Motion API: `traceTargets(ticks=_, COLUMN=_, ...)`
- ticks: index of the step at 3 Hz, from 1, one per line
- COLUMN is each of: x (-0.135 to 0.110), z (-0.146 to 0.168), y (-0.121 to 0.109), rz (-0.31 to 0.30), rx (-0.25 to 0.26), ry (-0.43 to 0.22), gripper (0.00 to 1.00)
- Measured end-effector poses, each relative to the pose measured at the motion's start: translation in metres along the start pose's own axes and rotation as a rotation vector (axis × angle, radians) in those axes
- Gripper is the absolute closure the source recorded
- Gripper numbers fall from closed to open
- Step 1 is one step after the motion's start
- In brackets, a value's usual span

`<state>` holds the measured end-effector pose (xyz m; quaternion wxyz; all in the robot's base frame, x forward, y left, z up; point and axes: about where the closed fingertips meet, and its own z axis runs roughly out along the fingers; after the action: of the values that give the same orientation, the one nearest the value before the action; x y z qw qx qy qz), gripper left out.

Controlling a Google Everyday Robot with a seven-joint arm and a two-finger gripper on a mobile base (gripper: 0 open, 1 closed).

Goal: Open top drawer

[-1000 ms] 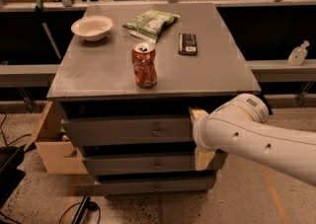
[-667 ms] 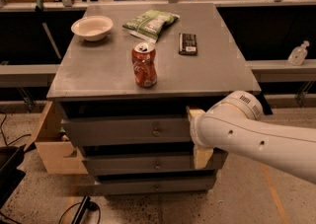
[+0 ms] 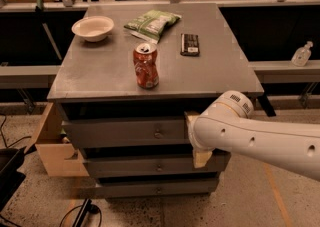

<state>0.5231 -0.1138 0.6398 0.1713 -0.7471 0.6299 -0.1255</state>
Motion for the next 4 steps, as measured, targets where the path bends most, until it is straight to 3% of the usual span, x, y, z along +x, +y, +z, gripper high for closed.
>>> traceTargets(ticks=1, x=0.0054, z=0.0028, y=0.0189, rz=-0.007, rx=-0.063, ry=0.002, gripper=0.41)
traceTargets(ticks=3, x=0.0054, z=-0.0013, y=0.0211, rz=-0.010, rx=-0.071, ry=0.000, gripper=0.88)
traceTargets(ticks=4, x=0.0053, z=-0.0035, y=0.0203, rz=-0.010, rx=-0.071, ry=0.000, gripper=1.00)
